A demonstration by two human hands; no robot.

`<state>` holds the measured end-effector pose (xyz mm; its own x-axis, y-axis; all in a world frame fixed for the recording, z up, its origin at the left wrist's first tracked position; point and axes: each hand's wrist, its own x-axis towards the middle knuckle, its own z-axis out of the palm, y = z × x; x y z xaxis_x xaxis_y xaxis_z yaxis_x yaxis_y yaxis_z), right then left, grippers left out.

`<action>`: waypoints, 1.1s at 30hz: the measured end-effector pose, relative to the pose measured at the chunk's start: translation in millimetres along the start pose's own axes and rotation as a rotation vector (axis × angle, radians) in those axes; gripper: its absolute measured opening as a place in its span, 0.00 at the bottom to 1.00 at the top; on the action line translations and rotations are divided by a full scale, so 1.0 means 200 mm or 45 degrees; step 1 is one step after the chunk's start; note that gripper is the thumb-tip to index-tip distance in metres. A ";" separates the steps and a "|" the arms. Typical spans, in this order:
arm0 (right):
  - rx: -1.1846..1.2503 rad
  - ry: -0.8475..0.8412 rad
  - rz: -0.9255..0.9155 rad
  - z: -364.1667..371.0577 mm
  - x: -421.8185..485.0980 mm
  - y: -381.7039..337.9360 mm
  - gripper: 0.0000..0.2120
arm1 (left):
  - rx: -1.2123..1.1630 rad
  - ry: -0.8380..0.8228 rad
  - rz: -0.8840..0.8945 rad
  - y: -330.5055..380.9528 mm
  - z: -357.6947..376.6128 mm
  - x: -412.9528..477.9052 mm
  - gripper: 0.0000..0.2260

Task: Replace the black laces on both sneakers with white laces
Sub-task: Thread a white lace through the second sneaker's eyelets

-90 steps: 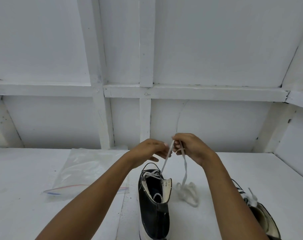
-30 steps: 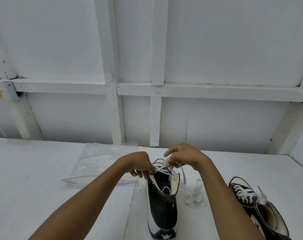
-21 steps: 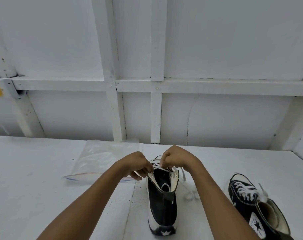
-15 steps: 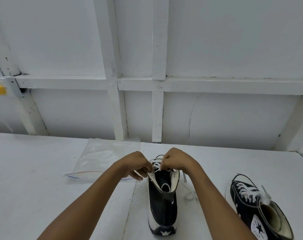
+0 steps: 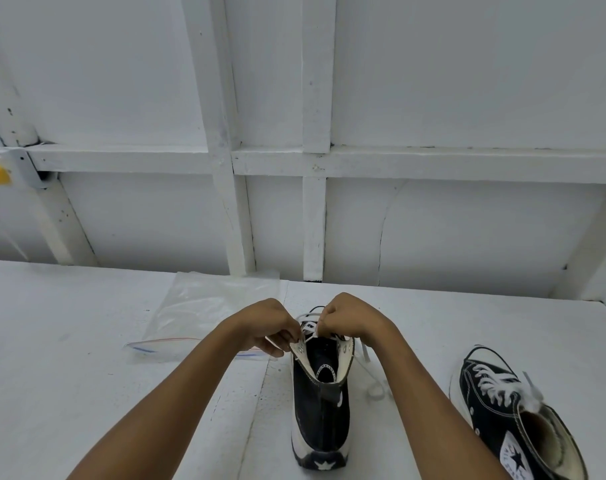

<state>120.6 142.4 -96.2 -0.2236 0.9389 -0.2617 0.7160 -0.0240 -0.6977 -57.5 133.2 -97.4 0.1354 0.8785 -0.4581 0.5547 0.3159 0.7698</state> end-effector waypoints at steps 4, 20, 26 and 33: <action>0.012 0.009 -0.004 0.01 0.01 0.00 0.15 | -0.005 -0.010 0.006 0.00 0.00 0.01 0.05; -0.043 0.083 -0.027 0.03 -0.01 -0.02 0.06 | -0.019 -0.036 0.019 0.00 -0.01 0.01 0.05; -0.010 0.047 0.015 0.04 -0.01 -0.02 0.09 | 0.048 -0.029 0.060 -0.01 0.00 -0.01 0.06; 0.020 -0.016 -0.045 0.02 -0.03 -0.03 0.10 | 0.115 -0.156 0.224 -0.08 -0.04 -0.06 0.08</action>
<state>114.6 134.7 -93.2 -0.2572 0.9348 -0.2449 0.6970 0.0039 -0.7170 -73.5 120.5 -100.6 0.3320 0.8653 -0.3756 0.5846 0.1237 0.8019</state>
